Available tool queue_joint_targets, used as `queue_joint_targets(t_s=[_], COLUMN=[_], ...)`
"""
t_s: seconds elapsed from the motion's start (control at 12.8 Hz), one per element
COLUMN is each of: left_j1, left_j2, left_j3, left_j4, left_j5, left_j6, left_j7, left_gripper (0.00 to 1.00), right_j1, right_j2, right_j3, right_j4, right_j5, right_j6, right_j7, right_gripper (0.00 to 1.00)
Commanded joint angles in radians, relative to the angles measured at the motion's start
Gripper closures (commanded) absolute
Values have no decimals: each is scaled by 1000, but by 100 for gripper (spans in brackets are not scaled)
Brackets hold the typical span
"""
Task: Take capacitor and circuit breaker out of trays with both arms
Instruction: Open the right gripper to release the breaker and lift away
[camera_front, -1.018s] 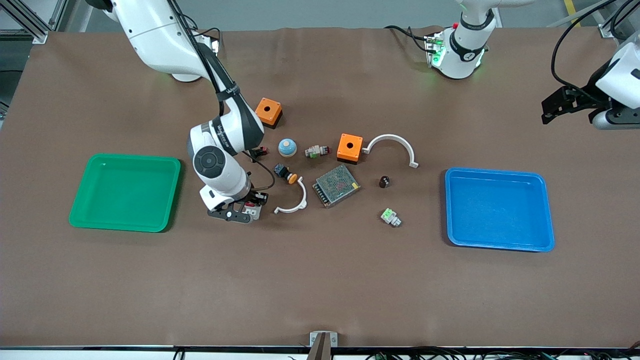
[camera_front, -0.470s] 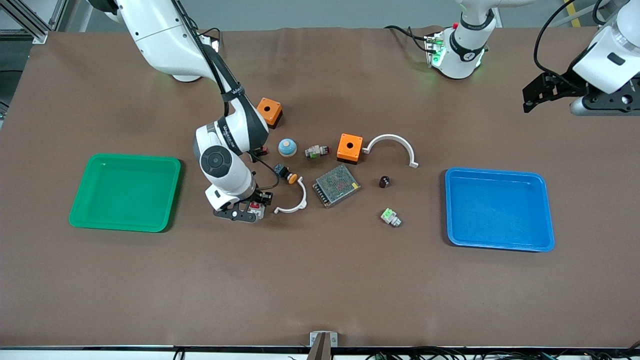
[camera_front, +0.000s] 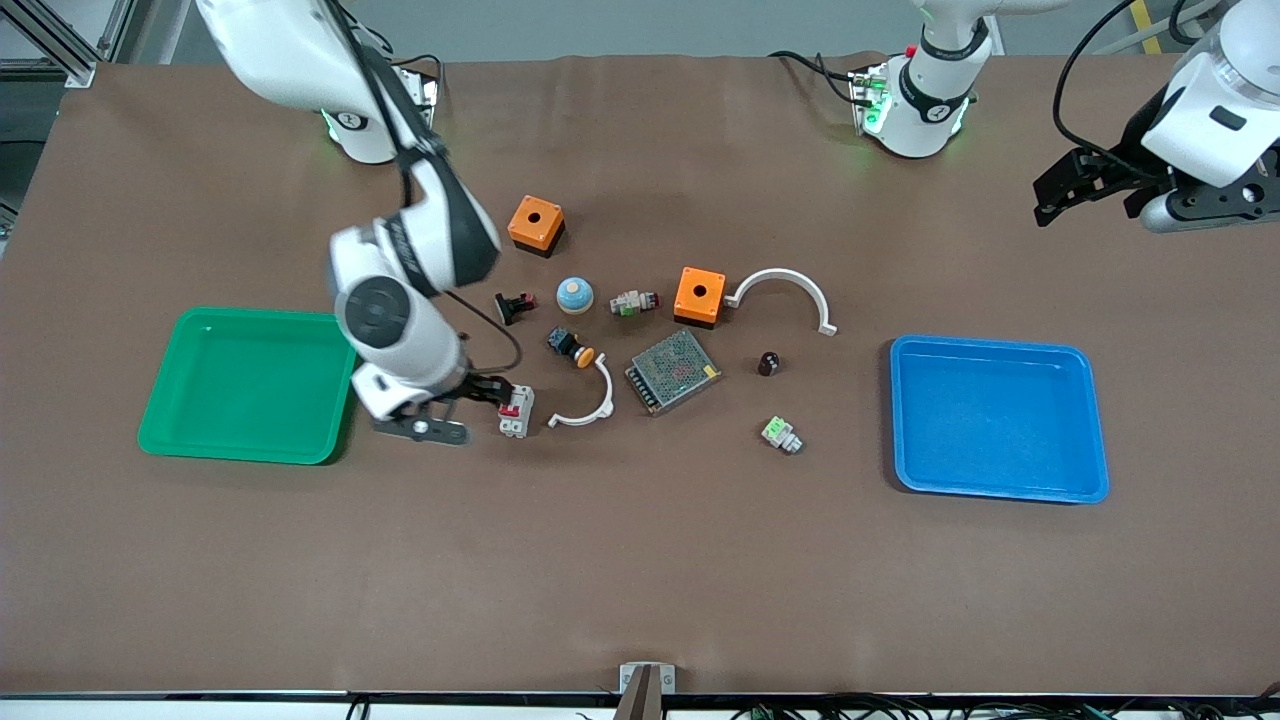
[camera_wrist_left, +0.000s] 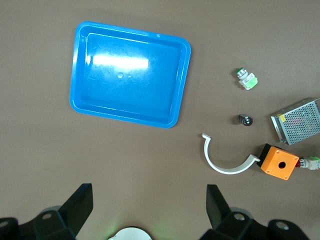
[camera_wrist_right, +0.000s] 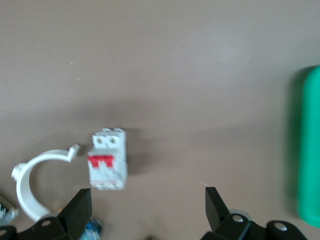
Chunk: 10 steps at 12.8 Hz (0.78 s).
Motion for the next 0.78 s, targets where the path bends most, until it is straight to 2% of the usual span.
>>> queue_joint_targets(t_s=[0.0, 0.23, 0.39, 0.7], left_j1=[3, 4, 9, 10], left_j2=[2, 2, 2, -1], left_j3=[-3, -3, -1, -1], left_j4=[15, 14, 15, 15], left_j5=[-22, -20, -19, -8], left_j6=[-18, -18, -18, -45], left_j7=[-18, -21, -12, -3], left_gripper=[0, 0, 0, 0], right_j1=[-107, -203, -274, -409], right_j2=[-204, -344, -399, -472], right_j3=[4, 2, 2, 2], right_j4=[-52, -63, -69, -104], right_j5=[-15, -61, -65, -68], right_j6=[-162, -317, -383, -411], right_j7=[-182, -314, -407, -590], right_gripper=[0, 0, 0, 0])
